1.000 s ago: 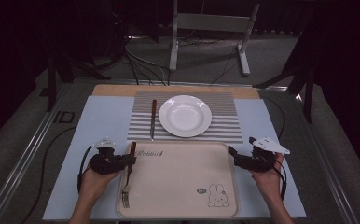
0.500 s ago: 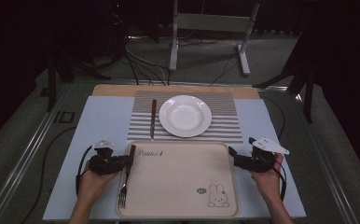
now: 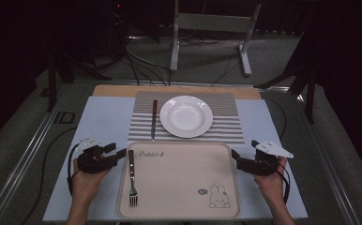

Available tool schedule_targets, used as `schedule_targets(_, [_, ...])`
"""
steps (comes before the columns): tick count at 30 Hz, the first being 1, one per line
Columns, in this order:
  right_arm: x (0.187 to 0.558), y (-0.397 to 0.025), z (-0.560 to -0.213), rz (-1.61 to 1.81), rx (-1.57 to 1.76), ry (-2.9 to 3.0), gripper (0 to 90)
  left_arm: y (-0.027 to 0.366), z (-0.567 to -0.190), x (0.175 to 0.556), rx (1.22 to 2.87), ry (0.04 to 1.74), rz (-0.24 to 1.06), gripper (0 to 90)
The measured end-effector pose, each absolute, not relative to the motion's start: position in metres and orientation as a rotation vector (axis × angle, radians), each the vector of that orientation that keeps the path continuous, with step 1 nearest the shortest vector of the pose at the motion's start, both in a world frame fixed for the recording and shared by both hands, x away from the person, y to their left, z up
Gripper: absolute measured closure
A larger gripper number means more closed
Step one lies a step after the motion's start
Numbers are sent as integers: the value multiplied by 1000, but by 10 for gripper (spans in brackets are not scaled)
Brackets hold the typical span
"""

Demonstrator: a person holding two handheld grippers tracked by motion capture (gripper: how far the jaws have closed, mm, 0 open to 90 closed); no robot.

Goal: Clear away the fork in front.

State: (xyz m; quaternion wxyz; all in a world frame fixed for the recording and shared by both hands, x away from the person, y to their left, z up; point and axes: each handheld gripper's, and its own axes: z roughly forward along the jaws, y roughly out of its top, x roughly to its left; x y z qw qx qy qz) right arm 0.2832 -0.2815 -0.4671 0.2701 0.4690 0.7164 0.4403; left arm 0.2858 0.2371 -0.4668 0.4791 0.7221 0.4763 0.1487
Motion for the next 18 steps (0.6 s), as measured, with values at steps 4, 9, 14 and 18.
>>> schedule_targets(4, [279, -282, -468, 1192, 1266, 1933, 110, 240, -459, 282, 1717, 1154, 415, 283])
schedule_targets(9, [273, -285, -469, 1196, 1270, 1940, 110, 242, -445, 275, 1658, 1144, 555, 119])
schedule_targets(14, [268, -288, -470, 1202, 1279, 1934, 110, 244, -438, 273, 1623, 1143, 599, 26])
schedule_targets(18, [262, -292, -470, 1217, 1286, 1915, 110, 248, -434, 270, 1598, 1149, 636, 2])
